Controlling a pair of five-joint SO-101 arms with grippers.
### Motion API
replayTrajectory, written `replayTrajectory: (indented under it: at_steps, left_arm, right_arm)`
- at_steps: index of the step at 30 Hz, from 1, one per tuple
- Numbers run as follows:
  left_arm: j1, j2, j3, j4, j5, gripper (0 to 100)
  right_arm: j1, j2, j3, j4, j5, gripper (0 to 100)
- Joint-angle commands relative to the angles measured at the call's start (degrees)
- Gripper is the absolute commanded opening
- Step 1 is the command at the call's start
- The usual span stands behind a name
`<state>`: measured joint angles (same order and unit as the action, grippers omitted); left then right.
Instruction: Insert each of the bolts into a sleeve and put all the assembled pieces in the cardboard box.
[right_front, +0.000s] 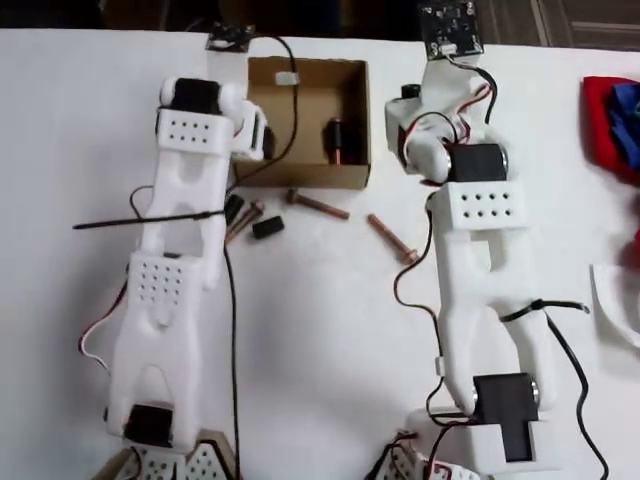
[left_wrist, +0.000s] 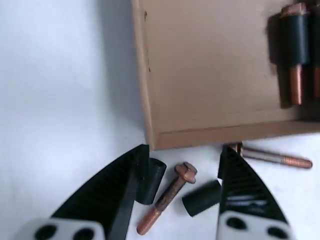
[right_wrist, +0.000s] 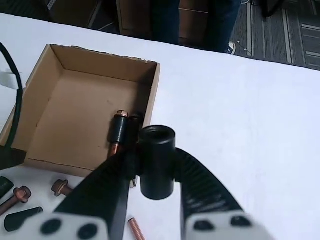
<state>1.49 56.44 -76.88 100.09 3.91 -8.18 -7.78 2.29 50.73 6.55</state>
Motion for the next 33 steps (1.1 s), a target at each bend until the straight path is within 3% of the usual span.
replayTrajectory:
  at_steps: [1, 4, 9, 18, 33]
  left_arm:
    - [1.9, -0.5, -1.3, 2.5, -5.6, 20]
    - [2.2, -0.6, 2.8, 2.2, -10.3, 15]
    - [1.9, -0.3, 3.5, 2.3, -13.8, 19]
    - [2.2, -0.5, 12.9, 2.3, -10.8, 20]
    - [1.7, 0.2, 13.4, -0.4, -13.7, 20]
  right_arm:
    - [0.8, -0.4, -3.2, -1.5, -0.5, 2.1]
    - [0.8, -0.4, -3.2, -1.5, -0.5, 2.1]
    - [0.9, -0.4, -3.3, -1.5, -0.5, 2.1]
    - [2.0, -0.1, -4.5, -1.3, -0.5, 2.1]
    - [2.9, -0.3, -4.7, -1.2, -0.5, 2.1]
